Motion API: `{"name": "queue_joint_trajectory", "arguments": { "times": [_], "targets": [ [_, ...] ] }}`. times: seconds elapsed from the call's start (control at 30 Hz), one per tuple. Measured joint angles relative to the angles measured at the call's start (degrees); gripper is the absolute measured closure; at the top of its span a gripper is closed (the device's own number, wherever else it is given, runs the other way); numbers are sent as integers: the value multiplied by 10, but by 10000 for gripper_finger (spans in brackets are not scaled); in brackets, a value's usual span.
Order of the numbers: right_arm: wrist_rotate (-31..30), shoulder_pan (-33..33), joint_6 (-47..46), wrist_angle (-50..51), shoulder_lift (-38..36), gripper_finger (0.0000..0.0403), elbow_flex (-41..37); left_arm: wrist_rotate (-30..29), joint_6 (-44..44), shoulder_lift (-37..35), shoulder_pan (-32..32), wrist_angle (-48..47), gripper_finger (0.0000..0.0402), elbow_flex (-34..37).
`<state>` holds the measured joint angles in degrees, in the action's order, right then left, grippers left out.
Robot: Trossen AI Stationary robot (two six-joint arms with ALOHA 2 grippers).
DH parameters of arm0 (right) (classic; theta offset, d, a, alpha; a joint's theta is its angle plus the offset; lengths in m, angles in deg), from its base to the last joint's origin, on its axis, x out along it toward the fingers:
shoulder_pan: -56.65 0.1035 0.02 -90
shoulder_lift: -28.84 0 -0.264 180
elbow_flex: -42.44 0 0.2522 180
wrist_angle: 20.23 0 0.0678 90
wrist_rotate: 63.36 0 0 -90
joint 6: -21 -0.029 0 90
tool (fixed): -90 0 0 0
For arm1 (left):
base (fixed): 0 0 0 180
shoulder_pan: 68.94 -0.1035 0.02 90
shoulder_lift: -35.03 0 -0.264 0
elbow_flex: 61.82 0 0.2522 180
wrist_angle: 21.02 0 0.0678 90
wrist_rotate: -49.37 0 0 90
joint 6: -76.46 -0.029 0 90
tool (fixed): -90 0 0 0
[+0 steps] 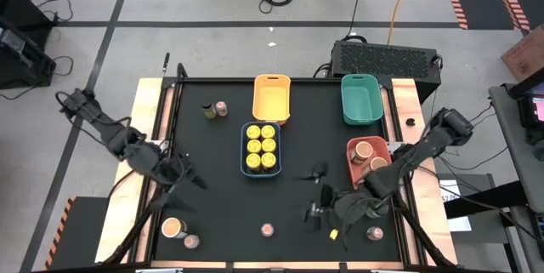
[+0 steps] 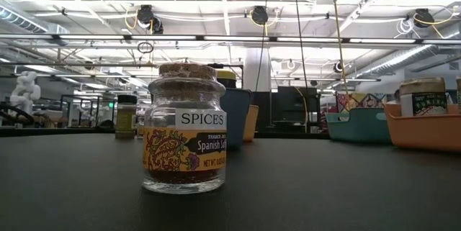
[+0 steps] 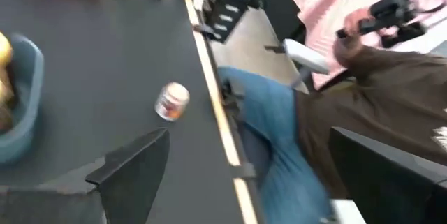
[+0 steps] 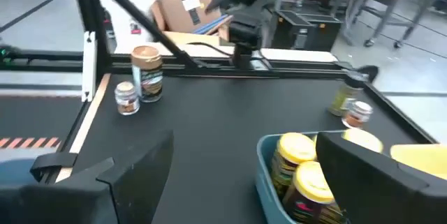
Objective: Sort spices by type
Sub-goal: Put the gold seasoning bottle into the orange bin
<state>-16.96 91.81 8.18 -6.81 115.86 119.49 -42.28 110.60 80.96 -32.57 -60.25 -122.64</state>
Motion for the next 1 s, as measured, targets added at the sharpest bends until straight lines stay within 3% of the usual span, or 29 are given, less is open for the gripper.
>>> {"name": "queue_joint_trajectory", "arguments": {
  "times": [0.2, 0.37, 0.67, 1.0],
  "targets": [
    [18, -7, 2, -51, 52, 59, 0, -49, 120, 38, 84, -62, 11, -39],
    [20, -7, 5, -91, 78, 60, 0, -84, 202, 117, 145, -118, 11, -64],
    [20, -7, 13, -119, 88, 60, 0, -87, 342, 260, 221, -299, 11, -135],
    [20, -7, 51, -116, 88, 60, 0, -78, 436, 296, 245, -350, 11, -143]
  ]
}}
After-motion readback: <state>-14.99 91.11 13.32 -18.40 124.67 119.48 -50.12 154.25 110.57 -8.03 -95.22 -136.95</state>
